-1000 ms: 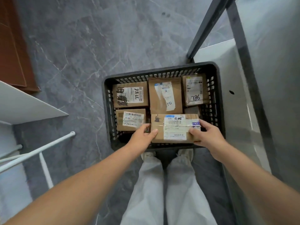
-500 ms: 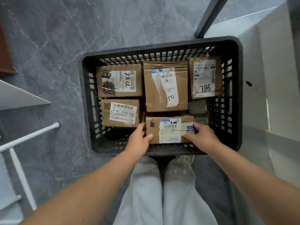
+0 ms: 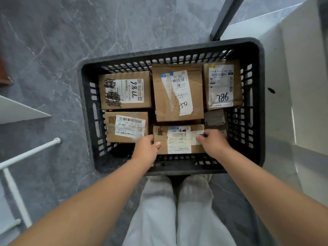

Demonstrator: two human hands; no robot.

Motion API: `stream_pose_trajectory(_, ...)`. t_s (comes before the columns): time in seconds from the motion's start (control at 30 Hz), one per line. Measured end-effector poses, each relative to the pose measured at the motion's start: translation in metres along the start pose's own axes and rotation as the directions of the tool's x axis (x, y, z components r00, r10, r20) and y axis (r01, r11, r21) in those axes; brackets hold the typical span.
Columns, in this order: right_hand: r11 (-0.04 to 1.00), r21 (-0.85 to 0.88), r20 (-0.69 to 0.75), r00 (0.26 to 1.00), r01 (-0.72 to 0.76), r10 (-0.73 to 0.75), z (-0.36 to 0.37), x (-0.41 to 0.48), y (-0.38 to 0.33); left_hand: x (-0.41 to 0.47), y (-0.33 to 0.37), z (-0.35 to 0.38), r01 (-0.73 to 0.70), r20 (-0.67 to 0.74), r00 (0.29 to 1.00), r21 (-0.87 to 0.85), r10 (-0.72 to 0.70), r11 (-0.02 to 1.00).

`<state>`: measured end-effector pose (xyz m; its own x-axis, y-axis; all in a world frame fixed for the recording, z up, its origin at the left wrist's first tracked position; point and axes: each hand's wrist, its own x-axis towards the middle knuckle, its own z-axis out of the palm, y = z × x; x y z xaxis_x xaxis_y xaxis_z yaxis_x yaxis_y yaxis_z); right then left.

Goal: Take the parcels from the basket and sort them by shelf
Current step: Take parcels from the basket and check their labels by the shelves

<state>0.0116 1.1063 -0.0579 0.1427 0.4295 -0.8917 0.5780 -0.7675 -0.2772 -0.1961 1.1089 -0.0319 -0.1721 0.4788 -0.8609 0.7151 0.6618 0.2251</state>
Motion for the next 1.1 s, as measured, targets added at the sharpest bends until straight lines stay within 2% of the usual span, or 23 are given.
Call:
stream_pose_trajectory(0.13,1.000,0.018,0.010,1.000,-0.013,0.013,0.006,-0.008,0.009,-0.008,-0.005,0.015,0.068,-0.052,0.996,-0.005,-0.068,0.998)
stream_pose_trajectory(0.27,0.997,0.002,0.004,0.997,-0.071,0.071,0.012,-0.022,0.002,-0.019,0.014,0.017,0.139,-0.105,0.987,0.168,-0.122,0.976)
stream_pose_trajectory(0.33,0.985,-0.060,-0.028,0.986,-0.165,0.163,0.016,-0.033,-0.012,-0.025,0.032,0.011,0.137,-0.154,0.983,0.222,-0.104,0.965)
stream_pose_trajectory(0.43,0.953,-0.154,-0.113,0.963,-0.260,0.245,0.019,-0.053,-0.036,-0.033,0.062,-0.002,0.055,-0.210,0.978,0.303,0.011,0.951)
stream_pose_trajectory(0.53,0.976,-0.114,-0.117,0.978,-0.188,0.174,0.006,-0.073,-0.066,-0.043,0.089,-0.026,-0.076,-0.205,0.967,0.344,0.154,0.936)
stream_pose_trajectory(0.6,0.996,-0.022,-0.118,0.989,-0.091,0.088,-0.015,-0.093,-0.091,-0.059,0.107,-0.047,-0.162,-0.211,0.948,0.331,0.240,0.930)
stream_pose_trajectory(0.67,0.999,0.015,-0.182,0.983,0.034,-0.030,-0.042,-0.119,-0.118,-0.085,0.127,-0.074,-0.236,-0.221,0.924,0.313,0.312,0.920)
stream_pose_trajectory(0.73,0.990,-0.032,-0.274,0.952,0.135,-0.139,-0.078,-0.149,-0.147,-0.117,0.151,-0.108,-0.311,-0.246,0.887,0.308,0.391,0.899)
stream_pose_trajectory(0.83,0.969,-0.059,-0.324,0.914,0.240,-0.246,-0.133,-0.209,-0.203,-0.179,0.188,-0.173,-0.396,-0.303,0.807,0.359,0.507,0.845)
stream_pose_trajectory(0.9,0.927,-0.098,-0.359,0.856,0.361,-0.371,-0.172,-0.263,-0.247,-0.230,0.215,-0.225,-0.435,-0.390,0.729,0.370,0.562,0.821)
stream_pose_trajectory(1.0,0.806,-0.206,-0.432,0.688,0.555,-0.584,-0.230,-0.361,-0.314,-0.317,0.253,-0.307,-0.506,-0.537,0.531,0.420,0.656,0.753)
stream_pose_trajectory(1.1,0.701,-0.306,-0.554,0.478,0.644,-0.681,-0.278,-0.468,-0.367,-0.412,0.286,-0.377,-0.546,-0.636,0.282,0.509,0.718,0.665)
